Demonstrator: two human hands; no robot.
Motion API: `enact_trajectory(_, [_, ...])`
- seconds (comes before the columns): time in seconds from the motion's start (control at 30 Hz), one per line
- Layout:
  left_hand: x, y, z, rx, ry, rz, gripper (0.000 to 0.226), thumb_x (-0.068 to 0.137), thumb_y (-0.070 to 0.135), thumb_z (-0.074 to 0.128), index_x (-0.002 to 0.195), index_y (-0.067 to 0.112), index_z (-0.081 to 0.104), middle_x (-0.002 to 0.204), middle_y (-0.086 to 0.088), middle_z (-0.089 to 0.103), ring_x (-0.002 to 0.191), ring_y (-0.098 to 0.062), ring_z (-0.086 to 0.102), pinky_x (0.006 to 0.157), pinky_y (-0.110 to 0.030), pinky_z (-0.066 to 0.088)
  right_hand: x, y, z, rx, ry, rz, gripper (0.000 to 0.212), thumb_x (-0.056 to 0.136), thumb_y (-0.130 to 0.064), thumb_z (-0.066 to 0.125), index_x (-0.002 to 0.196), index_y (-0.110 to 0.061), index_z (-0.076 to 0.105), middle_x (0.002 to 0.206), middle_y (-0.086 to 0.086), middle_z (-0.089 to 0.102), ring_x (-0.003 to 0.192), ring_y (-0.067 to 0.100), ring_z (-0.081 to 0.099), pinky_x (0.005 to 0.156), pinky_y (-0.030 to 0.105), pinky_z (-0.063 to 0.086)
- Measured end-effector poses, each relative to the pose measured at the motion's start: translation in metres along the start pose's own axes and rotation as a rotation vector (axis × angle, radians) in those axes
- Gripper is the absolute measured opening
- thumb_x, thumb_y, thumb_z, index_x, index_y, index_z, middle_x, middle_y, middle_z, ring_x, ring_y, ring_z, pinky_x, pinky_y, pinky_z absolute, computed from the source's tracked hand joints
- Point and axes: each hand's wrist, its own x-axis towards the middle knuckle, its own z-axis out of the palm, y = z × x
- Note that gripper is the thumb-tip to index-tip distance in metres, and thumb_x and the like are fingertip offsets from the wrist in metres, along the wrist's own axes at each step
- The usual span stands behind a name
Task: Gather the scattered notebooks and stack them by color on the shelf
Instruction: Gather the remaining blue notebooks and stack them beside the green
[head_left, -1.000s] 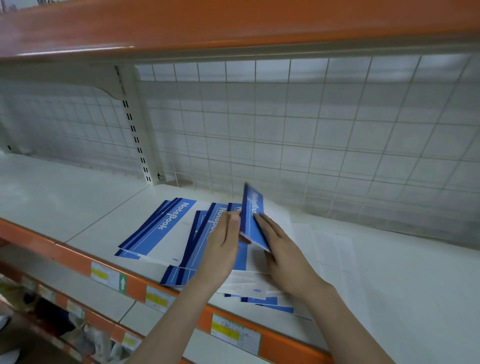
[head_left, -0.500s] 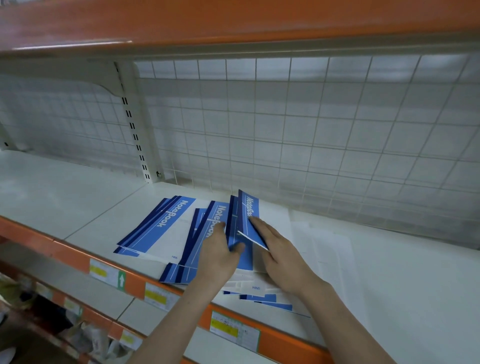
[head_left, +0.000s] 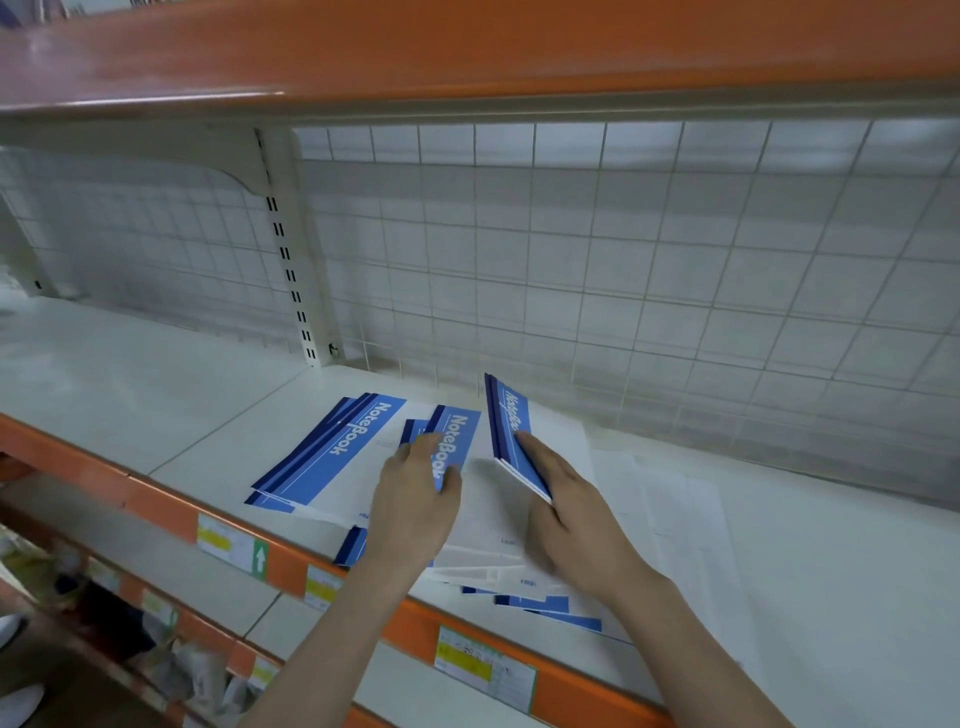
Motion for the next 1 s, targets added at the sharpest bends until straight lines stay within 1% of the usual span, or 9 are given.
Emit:
enact_trajectory(0.1, [-0.003, -0.009, 0.0, 0.582, -0.041, -0.053, 0.069, 0.085, 0.066, 0.047, 0.129, 0.014, 0.041, 0.129, -0.005, 0.048, 0.12, -0.021, 0.044, 0.094, -0.034, 0.041, -0.001, 0.0, -0.001, 0.054, 0.033, -0.005, 0.052, 0.1, -0.017, 0.041, 0.148, -0.025, 0.024, 0.151, -0.011, 0.032, 0.135, 0.005, 0.034, 0.109, 0.014, 0.025])
enact_trajectory(0.33, [-0.002, -0.001, 0.009, 0.555, -0.04, -0.107, 0.076, 0.071, 0.074, 0.058, 0.111, 0.01, 0.047, 0.115, -0.009, 0.05, 0.108, -0.024, 0.047, 0.089, -0.032, 0.043, -0.003, -0.002, 0.004, 0.036, 0.0, -0.03, 0.053, 0.1, -0.021, 0.042, 0.149, -0.026, 0.021, 0.151, -0.01, 0.032, 0.133, 0.005, 0.036, 0.106, 0.013, 0.03])
enact_trajectory(0.47, [-0.003, 0.003, 0.006, 0.416, 0.009, -0.115, 0.074, 0.067, 0.061, 0.073, 0.111, 0.008, 0.046, 0.113, -0.009, 0.044, 0.103, -0.022, 0.047, 0.086, -0.031, 0.044, -0.004, -0.004, 0.006, 0.043, -0.041, -0.055, 0.054, 0.101, -0.025, 0.04, 0.15, -0.028, 0.018, 0.151, -0.01, 0.031, 0.133, 0.004, 0.035, 0.109, 0.022, 0.036])
enact_trajectory(0.57, [-0.003, 0.004, 0.005, 0.173, -0.016, -0.099, 0.065, 0.07, 0.037, 0.082, 0.109, 0.007, 0.04, 0.111, -0.01, 0.043, 0.093, -0.024, 0.053, 0.073, -0.029, 0.045, -0.004, -0.004, 0.008, 0.022, -0.049, -0.075, 0.054, 0.101, -0.025, 0.038, 0.15, -0.028, 0.017, 0.152, -0.01, 0.03, 0.134, 0.003, 0.033, 0.11, 0.021, 0.033])
enact_trajectory(0.7, [0.0, 0.006, 0.007, -0.121, -0.045, -0.05, 0.025, 0.092, 0.007, 0.057, 0.105, 0.01, 0.036, 0.105, -0.015, 0.06, 0.079, -0.019, 0.06, 0.066, -0.033, 0.052, -0.005, -0.003, 0.01, -0.069, -0.026, -0.112, 0.052, 0.102, -0.026, 0.037, 0.149, -0.029, 0.017, 0.153, -0.011, 0.028, 0.135, 0.003, 0.032, 0.105, 0.004, 0.021])
enact_trajectory(0.77, [0.004, 0.01, 0.008, -0.436, -0.098, -0.147, 0.011, 0.098, 0.009, 0.046, 0.107, 0.015, 0.044, 0.108, -0.013, 0.064, 0.08, -0.012, 0.061, 0.067, -0.026, 0.052, -0.004, -0.001, 0.01, -0.087, -0.021, -0.126, 0.051, 0.101, -0.024, 0.037, 0.149, -0.025, 0.02, 0.153, -0.008, 0.029, 0.135, 0.007, 0.034, 0.106, 0.006, 0.021])
enact_trajectory(0.87, [0.009, 0.02, 0.007, -0.848, -0.192, -0.409, 0.026, 0.101, 0.032, 0.041, 0.116, 0.016, 0.055, 0.113, -0.015, 0.065, 0.095, -0.025, 0.065, 0.083, -0.042, 0.054, -0.004, -0.002, 0.01, -0.147, -0.05, -0.149, 0.053, 0.1, -0.027, 0.04, 0.15, -0.023, 0.021, 0.153, -0.007, 0.029, 0.134, 0.009, 0.035, 0.112, 0.019, 0.026])
enact_trajectory(0.93, [0.011, 0.021, 0.006, -0.926, -0.239, -0.492, 0.036, 0.095, 0.044, 0.05, 0.118, 0.018, 0.056, 0.113, -0.01, 0.066, 0.095, -0.024, 0.066, 0.075, -0.038, 0.056, -0.005, -0.004, 0.008, -0.166, -0.092, -0.147, 0.056, 0.098, -0.044, 0.038, 0.149, -0.026, 0.022, 0.152, -0.01, 0.031, 0.131, 0.006, 0.037, 0.11, 0.019, 0.027])
enact_trajectory(1.0, [0.009, 0.017, 0.006, -0.85, -0.304, -0.458, 0.036, 0.091, 0.037, 0.059, 0.122, 0.02, 0.052, 0.122, 0.001, 0.059, 0.106, -0.021, 0.062, 0.079, -0.033, 0.053, -0.007, -0.006, 0.007, -0.122, -0.141, -0.156, 0.063, 0.093, -0.061, 0.032, 0.148, -0.029, 0.025, 0.148, -0.014, 0.038, 0.127, 0.003, 0.041, 0.107, 0.021, 0.031])
